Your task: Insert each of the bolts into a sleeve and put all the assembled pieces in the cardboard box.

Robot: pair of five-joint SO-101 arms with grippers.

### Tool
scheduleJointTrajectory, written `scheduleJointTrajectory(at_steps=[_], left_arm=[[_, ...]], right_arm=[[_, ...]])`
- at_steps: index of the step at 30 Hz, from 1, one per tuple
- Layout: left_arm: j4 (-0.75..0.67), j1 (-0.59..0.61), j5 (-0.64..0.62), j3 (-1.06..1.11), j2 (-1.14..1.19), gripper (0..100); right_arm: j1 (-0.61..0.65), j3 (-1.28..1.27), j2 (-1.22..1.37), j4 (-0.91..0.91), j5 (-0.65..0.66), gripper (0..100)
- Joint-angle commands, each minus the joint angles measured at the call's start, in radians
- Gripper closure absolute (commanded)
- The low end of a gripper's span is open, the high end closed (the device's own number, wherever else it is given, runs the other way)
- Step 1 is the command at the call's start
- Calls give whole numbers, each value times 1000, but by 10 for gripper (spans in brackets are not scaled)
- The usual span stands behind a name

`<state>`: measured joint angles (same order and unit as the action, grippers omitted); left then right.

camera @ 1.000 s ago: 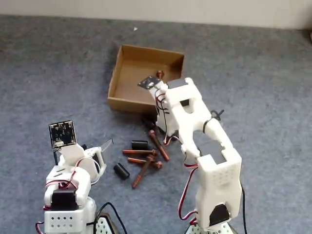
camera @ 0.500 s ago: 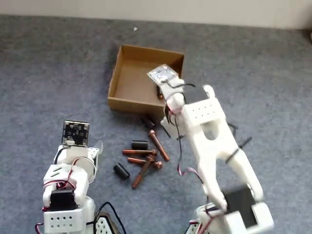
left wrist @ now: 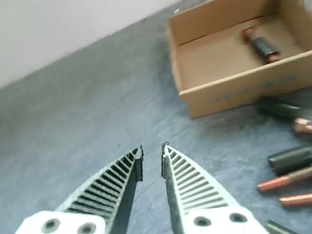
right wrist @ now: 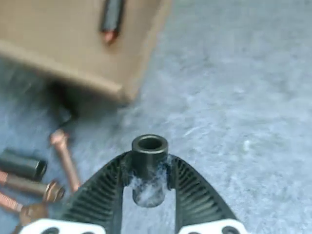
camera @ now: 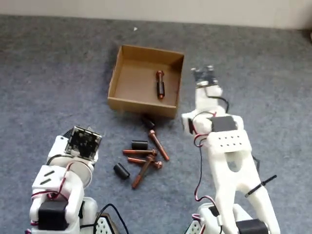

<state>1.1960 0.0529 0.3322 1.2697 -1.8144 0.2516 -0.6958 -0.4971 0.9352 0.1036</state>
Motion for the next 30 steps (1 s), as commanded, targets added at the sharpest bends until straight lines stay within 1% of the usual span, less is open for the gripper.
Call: scheduleJointTrajectory(at_steps=[1, 4, 12, 15, 23, 27, 30], left_arm=[[31, -93, 14, -96, 90, 893], [43, -156, 14, -165, 271, 858], [37, -320, 0, -371, 831, 849], [18, -381, -83, -415, 995, 849], [-157, -490, -313, -433, 1328, 848], [-226, -516, -411, -435, 1443, 848], [-252, -516, -439, -435, 1504, 848]], right_arm=[[-82, 8, -42, -70, -66, 992], [-113, 7, -39, -87, -92, 992], [-176, -33, -48, -151, -118, 992], [-189, -41, -48, -173, -118, 992], [-217, -41, -48, -173, -118, 992], [-220, -41, -48, -171, -118, 992], [-217, -41, -48, -171, -117, 992]])
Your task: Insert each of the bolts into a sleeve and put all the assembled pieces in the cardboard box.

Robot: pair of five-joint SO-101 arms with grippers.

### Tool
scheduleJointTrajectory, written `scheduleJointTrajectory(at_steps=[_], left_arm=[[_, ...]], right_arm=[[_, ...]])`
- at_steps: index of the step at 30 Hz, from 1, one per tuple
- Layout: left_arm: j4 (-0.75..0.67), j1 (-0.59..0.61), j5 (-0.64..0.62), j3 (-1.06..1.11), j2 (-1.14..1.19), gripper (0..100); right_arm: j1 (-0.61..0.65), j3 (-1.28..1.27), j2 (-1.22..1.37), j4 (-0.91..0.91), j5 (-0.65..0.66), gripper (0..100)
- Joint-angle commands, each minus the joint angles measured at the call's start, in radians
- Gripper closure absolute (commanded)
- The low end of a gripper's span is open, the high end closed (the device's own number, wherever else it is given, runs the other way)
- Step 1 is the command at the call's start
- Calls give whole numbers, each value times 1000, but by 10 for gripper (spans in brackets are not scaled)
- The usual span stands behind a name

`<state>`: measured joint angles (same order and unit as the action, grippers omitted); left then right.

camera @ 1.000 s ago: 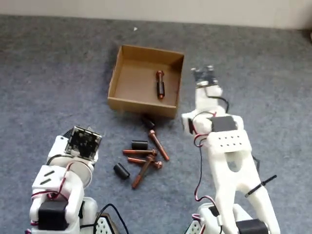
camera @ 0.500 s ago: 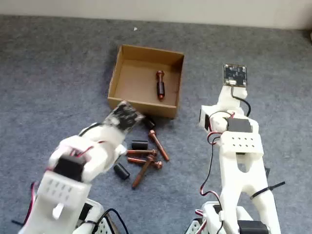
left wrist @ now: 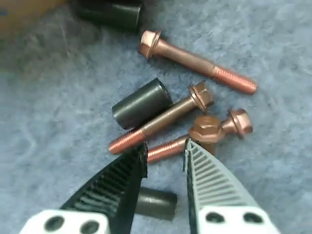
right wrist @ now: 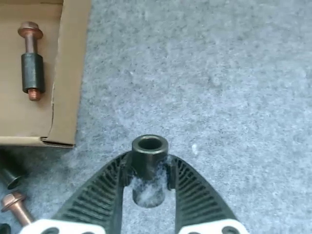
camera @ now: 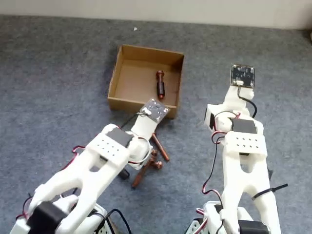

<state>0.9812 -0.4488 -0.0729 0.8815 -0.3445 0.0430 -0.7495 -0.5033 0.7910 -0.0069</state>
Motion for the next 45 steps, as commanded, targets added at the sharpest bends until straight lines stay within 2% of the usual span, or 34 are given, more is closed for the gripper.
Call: scheduleJointTrajectory(at_steps=[1, 9, 20, 25, 30, 36, 38, 43, 45], left_arm=[[-48, -15, -34, -47, 48, 848], [-153, -44, -34, -47, 171, 853], [-153, -73, -34, -73, 200, 856], [-153, -73, -29, -87, 199, 998], [-29, -73, -31, -165, 166, 996], [54, -76, -29, -174, -8, 992], [78, -97, -28, -154, -59, 961], [103, -145, -34, -64, -119, 752], [101, -142, -34, -50, -119, 758]], right_arm=[[-8, 13, -42, -27, -6, 992], [-7, 13, -42, -28, -2, 992], [-7, 13, -42, -28, 0, 992], [-10, 13, -42, -28, 0, 992], [-12, 13, -42, -28, 0, 992], [-12, 13, -42, -28, 0, 992], [-13, 13, -42, -28, 0, 992], [-13, 13, -42, -28, 0, 992], [-13, 13, -42, -28, 0, 992]])
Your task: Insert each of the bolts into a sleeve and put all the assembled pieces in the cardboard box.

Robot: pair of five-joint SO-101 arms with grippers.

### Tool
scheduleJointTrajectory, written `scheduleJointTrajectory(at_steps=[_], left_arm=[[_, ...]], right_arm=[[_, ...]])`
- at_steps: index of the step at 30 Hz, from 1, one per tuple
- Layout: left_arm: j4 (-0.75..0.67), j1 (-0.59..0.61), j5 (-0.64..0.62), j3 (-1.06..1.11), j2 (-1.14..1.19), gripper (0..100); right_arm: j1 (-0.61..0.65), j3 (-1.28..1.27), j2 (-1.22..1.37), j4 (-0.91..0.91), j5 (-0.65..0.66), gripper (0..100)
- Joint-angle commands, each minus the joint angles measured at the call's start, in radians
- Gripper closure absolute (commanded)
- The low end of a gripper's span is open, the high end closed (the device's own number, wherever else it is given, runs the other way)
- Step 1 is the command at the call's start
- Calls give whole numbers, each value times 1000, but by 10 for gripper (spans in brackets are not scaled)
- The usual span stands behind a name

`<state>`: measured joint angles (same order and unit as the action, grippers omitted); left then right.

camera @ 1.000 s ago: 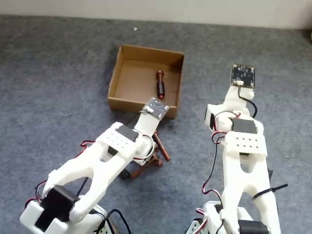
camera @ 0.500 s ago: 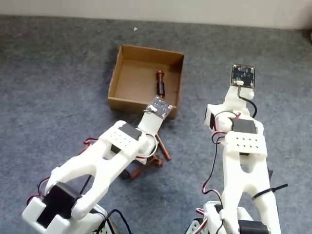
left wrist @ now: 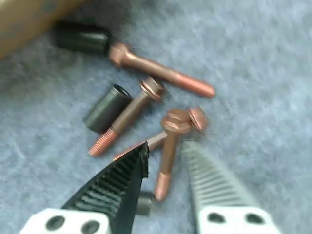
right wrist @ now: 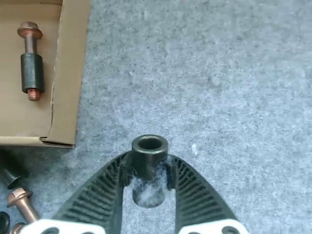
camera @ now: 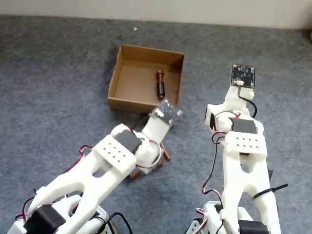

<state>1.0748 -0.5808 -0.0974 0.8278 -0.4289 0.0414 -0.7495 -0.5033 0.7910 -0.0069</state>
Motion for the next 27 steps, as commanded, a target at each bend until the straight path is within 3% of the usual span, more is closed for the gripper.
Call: scheduleJointTrajectory(at_steps=[1, 11, 16, 25, 27], left_arm=[[6, -8, -9, 5, -35, 769], [-161, -8, -5, 108, -33, 812], [-170, -8, -5, 114, -13, 817], [-190, -8, -6, 7, 231, 822], [-190, -8, -5, -12, 249, 859]], right_arm=[[-12, 13, -42, -28, 0, 992], [-12, 13, -42, -28, 0, 992], [-8, 13, -42, -28, 0, 992], [-7, 12, -42, -28, 0, 992], [-7, 12, -42, -28, 0, 992]])
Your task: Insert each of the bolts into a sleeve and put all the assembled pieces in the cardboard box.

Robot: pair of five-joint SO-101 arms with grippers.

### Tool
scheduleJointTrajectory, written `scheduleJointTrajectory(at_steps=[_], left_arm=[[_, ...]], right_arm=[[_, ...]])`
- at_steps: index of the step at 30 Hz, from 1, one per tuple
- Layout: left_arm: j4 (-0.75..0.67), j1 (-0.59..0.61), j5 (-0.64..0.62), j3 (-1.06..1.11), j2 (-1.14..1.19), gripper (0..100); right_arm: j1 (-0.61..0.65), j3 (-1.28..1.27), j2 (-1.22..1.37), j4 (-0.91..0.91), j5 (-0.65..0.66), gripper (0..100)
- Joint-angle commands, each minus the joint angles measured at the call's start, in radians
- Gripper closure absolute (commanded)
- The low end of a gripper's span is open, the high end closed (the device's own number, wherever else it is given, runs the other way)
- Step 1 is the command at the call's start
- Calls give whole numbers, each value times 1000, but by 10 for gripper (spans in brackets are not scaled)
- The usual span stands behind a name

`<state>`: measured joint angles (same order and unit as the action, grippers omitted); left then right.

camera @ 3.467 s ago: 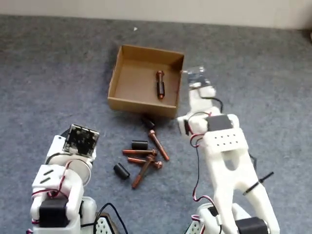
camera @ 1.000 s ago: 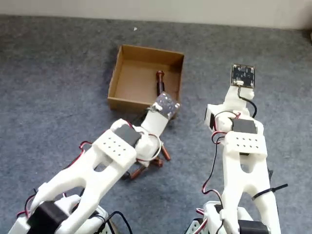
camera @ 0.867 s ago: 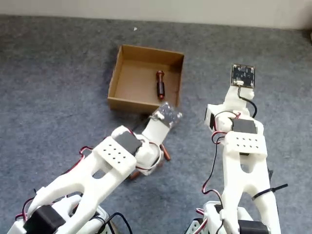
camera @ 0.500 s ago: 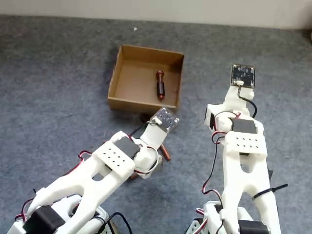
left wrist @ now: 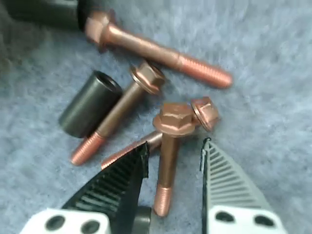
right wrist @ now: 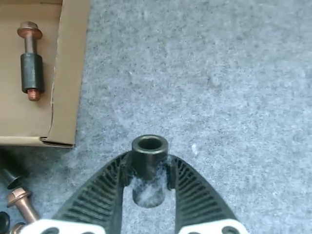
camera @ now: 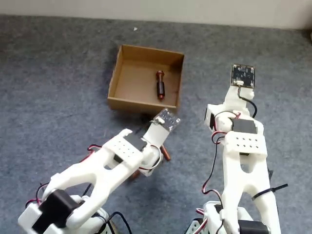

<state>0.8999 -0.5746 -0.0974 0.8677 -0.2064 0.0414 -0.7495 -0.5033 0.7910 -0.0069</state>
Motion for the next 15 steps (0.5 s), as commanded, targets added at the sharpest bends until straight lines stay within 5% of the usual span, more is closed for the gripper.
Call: scheduleJointTrajectory(at_steps=[1, 5, 15], left_arm=[[-15, -15, -3, -56, 30, 889], [-17, -19, -3, -61, 27, 999], [81, -15, -3, -62, -226, 995]], right_arm=[[-7, 12, -42, -28, 0, 992], [-7, 12, -42, -28, 0, 992], [-7, 12, -41, -28, 2, 992]])
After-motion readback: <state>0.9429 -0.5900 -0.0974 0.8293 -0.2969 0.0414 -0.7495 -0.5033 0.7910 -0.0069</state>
